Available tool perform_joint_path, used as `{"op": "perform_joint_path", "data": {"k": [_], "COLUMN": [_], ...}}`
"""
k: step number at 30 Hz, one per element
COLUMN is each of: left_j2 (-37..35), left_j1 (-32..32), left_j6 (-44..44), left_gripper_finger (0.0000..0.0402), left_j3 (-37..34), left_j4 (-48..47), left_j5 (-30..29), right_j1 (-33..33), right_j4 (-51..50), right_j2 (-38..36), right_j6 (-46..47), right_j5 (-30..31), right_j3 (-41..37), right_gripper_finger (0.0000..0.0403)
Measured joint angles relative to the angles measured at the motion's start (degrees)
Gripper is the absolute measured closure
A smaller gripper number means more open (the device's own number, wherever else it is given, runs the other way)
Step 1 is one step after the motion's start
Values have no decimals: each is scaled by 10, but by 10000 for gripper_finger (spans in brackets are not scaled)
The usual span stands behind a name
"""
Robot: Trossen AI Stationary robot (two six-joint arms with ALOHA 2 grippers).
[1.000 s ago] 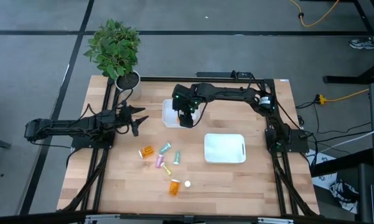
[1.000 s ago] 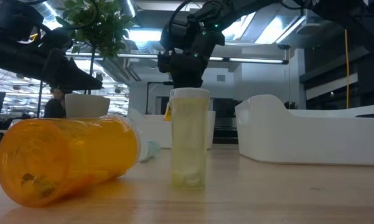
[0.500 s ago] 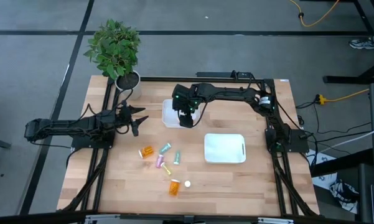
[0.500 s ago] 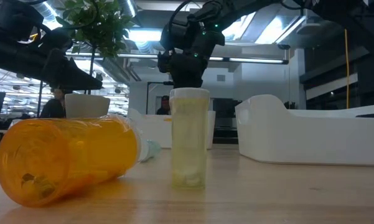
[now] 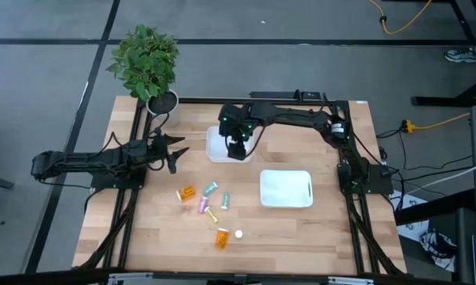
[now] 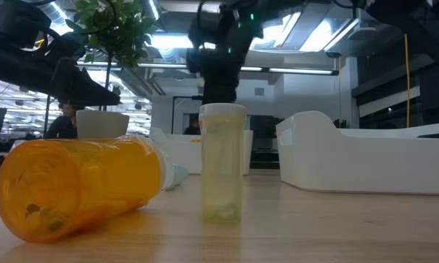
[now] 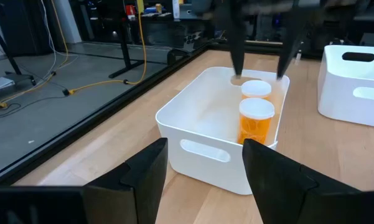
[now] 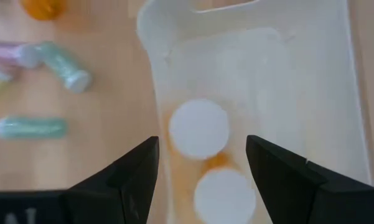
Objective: Pick and place medicine bottles into bin by pill shape (circle, oval)
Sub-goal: Put the large orange pill bottle into the top white bin
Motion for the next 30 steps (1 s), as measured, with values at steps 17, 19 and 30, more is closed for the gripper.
{"op": "perform_joint_path", "data": {"k": [17, 19, 30], "left_j2": [0, 0, 0], "left_j1": [0, 0, 0], "left_j6": [0, -2, -33], "left_gripper_finger": [200, 200, 200], "left_j3": [0, 0, 0], "left_j4": [0, 0, 0], "left_j5": [0, 0, 38], "right_j1": [178, 200, 296], "right_j4": [-200, -210, -310], "right_j2": [-2, -1, 0], "right_j6": [31, 30, 89], "right_j5": [-3, -3, -2], "right_j3": [163, 144, 39], "right_gripper_finger": [160, 160, 160]}}
